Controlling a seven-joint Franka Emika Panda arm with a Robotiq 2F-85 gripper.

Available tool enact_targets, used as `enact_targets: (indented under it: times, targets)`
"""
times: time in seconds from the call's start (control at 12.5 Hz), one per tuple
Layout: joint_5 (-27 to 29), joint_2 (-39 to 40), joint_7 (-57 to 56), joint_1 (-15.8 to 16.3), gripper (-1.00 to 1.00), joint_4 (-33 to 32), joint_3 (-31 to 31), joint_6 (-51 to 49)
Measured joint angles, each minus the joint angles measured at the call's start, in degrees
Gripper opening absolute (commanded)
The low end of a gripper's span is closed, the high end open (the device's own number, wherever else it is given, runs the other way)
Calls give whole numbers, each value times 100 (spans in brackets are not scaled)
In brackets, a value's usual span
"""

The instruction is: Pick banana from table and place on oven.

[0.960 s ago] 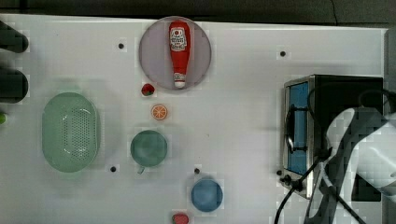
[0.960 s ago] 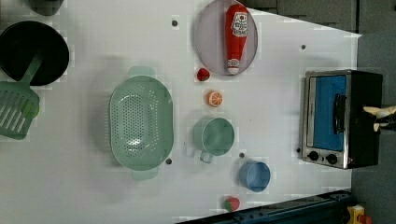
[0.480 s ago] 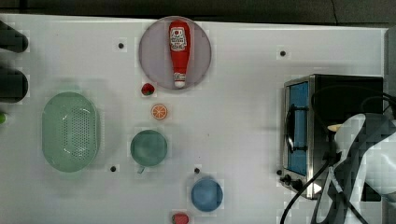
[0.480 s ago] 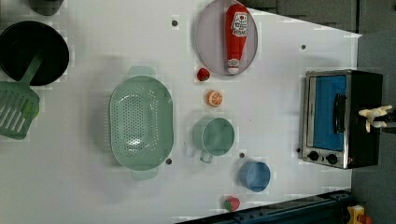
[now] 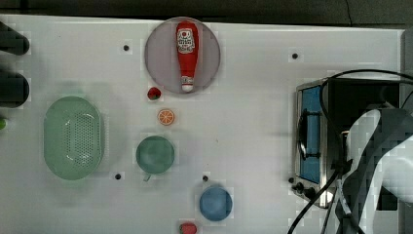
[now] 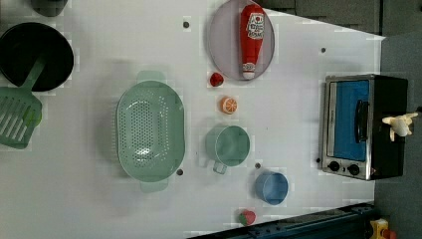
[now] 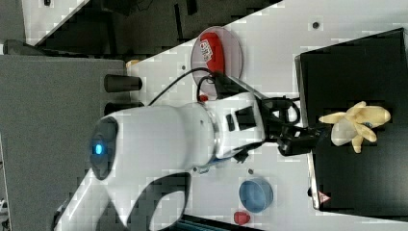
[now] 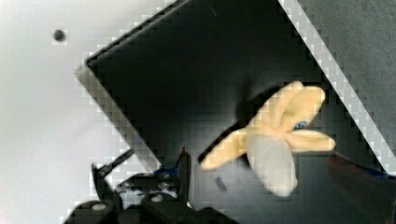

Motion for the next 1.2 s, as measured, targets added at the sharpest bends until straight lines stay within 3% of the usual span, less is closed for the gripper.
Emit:
enact_targets:
  times: [0.32, 0.48, 0.88, 1.2]
  targets:
    - [-790, -443, 34, 74, 100, 386, 235, -1290]
    - [-872, -873, 341, 229, 100, 711, 364, -2181]
    - [-899, -2023, 2700, 328, 100, 985, 1663, -3278]
    - [-642, -1962, 4474, 613, 100, 1192, 2679, -3349]
